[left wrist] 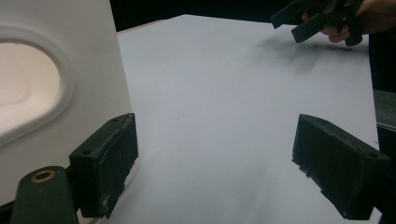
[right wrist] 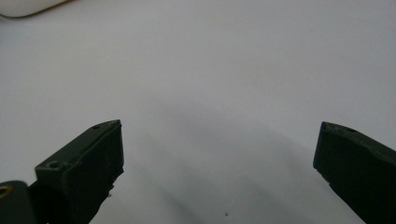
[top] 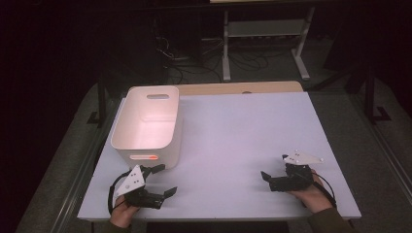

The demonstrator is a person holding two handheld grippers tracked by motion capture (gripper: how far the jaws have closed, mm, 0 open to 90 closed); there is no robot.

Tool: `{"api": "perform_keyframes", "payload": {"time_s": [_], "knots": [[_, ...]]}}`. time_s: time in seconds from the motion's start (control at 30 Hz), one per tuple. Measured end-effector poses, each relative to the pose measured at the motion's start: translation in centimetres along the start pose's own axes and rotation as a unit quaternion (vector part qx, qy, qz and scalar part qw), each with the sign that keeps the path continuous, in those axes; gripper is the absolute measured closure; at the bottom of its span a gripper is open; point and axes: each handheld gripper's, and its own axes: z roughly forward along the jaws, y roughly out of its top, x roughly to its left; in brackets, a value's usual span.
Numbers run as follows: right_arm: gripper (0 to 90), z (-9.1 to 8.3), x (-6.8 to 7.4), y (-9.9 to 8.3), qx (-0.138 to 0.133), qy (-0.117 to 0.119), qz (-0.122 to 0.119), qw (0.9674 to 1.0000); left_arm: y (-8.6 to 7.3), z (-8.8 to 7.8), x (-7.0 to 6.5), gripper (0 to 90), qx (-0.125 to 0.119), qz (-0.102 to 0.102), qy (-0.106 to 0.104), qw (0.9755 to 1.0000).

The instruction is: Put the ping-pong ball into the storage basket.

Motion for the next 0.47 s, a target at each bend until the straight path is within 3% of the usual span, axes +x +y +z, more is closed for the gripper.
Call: {"api": "perform_keyframes", "payload": {"time_s": [0.47], "knots": [[0.4, 0.38, 0.18, -0.16, 0.014, 0.003, -0.005, 0.9999, 0.01, 0.03, -0.05, 14.0, 0.0, 0.0, 0.0, 1.0]]}}
